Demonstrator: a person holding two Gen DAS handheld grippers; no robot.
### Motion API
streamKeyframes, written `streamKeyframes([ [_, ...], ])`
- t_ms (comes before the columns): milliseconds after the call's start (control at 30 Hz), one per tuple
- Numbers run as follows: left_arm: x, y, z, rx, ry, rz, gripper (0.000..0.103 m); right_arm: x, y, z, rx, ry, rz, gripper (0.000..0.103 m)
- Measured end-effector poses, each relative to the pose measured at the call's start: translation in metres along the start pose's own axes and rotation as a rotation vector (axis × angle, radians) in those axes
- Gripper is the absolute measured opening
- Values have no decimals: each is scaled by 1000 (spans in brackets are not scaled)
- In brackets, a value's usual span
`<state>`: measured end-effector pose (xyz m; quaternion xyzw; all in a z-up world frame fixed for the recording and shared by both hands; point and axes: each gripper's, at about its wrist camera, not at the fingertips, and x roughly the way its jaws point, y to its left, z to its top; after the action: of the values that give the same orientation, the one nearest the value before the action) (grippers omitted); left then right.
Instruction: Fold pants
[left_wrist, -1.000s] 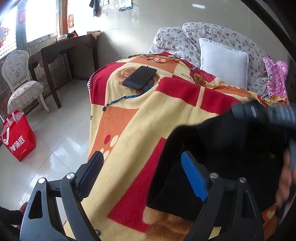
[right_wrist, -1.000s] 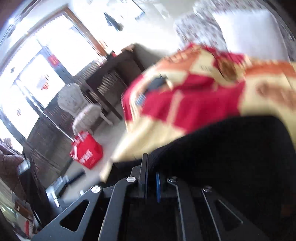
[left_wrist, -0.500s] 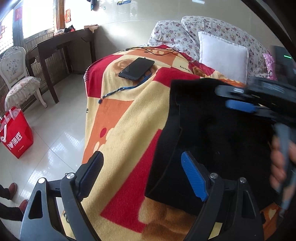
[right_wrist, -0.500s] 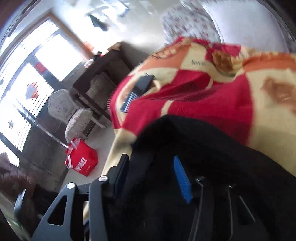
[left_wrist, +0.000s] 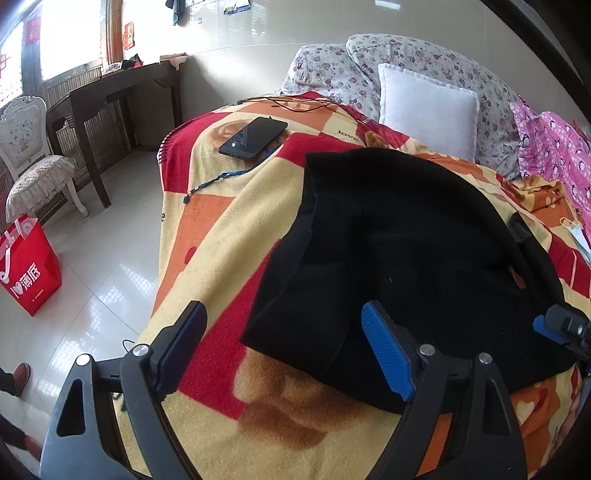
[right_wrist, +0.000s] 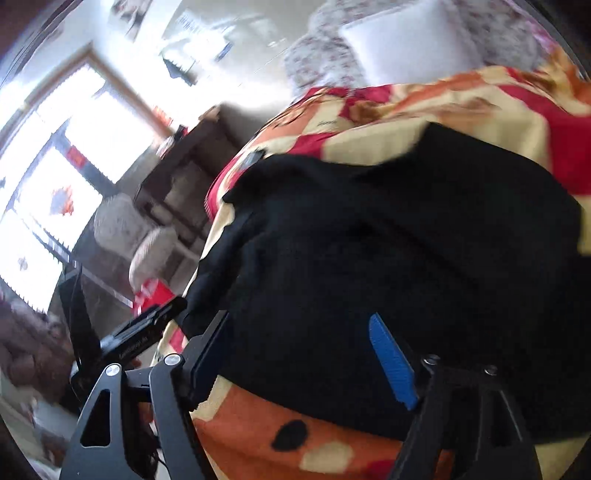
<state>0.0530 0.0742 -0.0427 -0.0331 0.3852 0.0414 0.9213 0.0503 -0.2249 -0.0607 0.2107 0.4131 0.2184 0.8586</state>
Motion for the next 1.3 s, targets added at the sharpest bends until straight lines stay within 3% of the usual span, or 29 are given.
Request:
streamKeyframes([
  [133, 3, 0, -5, -27, 24, -31, 86, -4, -28, 4, 79, -22, -26, 80],
  [300, 7, -1, -6, -27, 34, -33, 86, -4, -40, 24, 72, -43, -104, 79],
  [533, 16, 3, -4, -35, 56, -28, 86, -23, -63, 112, 19, -221, -270, 80],
  [633, 19, 7, -6, -47, 64, -26, 86, -3, -73, 145, -25, -198, -313, 80],
  [767, 21, 10, -6, -61, 80, -32, 86, 1, -68, 154, -30, -181, -326, 80],
  [867, 19, 9, -7, -61, 71, -31, 86, -28, -55, 133, -14, -197, -195, 80],
  [933, 17, 10, -7, -64, 62, -36, 86, -54, -49, 110, -15, -193, -165, 83],
  [1300, 11, 11, -17, -93, 70, -36, 86, -131, -87, -27, 103, -132, -198, 84],
])
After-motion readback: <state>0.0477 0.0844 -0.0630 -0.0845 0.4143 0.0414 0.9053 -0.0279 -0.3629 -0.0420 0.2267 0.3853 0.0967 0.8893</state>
